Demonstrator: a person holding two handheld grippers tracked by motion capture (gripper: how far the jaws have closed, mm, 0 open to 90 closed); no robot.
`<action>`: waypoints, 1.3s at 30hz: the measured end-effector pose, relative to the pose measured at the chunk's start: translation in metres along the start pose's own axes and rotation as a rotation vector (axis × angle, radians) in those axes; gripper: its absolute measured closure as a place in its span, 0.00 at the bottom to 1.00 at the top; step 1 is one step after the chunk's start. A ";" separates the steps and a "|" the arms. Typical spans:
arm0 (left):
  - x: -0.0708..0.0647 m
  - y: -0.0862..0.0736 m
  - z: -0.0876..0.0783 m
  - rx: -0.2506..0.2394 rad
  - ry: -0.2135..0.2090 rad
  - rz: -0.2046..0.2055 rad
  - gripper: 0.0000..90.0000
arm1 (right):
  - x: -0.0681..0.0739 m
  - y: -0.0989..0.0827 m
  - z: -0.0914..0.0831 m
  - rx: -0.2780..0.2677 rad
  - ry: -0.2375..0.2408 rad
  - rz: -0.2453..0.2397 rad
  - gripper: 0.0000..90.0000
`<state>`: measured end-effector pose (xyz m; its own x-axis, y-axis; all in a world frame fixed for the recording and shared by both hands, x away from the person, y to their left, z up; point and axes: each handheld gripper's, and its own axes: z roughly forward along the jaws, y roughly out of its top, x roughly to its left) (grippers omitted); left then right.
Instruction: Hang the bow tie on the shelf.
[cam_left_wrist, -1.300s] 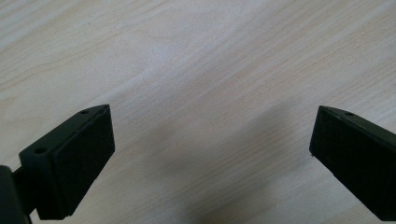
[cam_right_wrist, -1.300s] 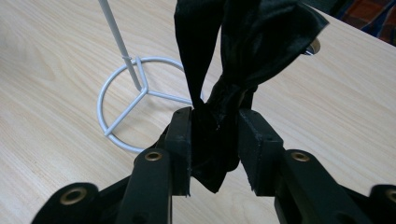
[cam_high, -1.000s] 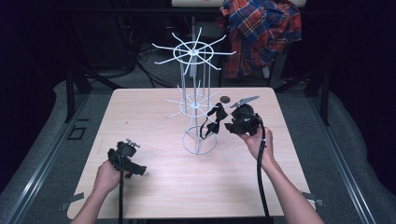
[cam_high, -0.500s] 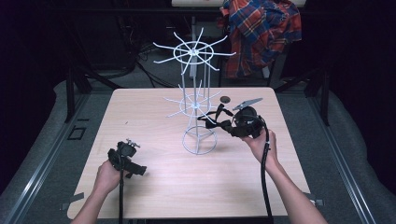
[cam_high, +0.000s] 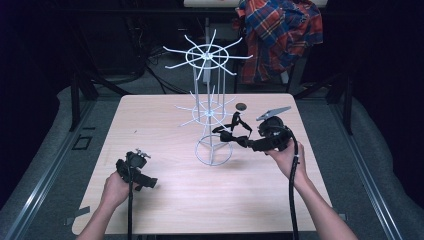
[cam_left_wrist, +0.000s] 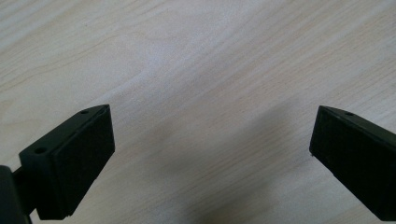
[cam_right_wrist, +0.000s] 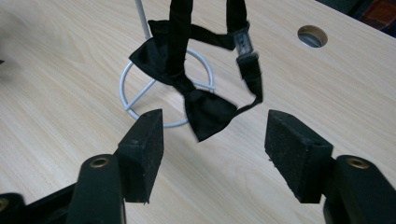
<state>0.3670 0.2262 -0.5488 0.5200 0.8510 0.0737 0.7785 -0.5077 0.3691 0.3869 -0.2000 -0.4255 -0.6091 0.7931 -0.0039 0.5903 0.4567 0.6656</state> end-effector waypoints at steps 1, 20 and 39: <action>0.000 0.000 0.000 0.000 0.002 0.000 0.00 | 0.000 -0.001 -0.001 0.003 0.004 0.001 0.37; -0.001 -0.001 -0.001 -0.005 0.006 -0.001 0.00 | -0.001 -0.037 -0.007 0.093 0.025 -0.045 0.23; -0.002 -0.002 -0.003 -0.004 0.005 -0.002 0.00 | 0.001 -0.075 -0.008 0.190 0.041 -0.056 0.16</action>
<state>0.3637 0.2262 -0.5467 0.5171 0.8524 0.0777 0.7779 -0.5059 0.3727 0.3379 -0.2367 -0.4696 -0.6628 0.7488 -0.0038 0.6419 0.5707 0.5120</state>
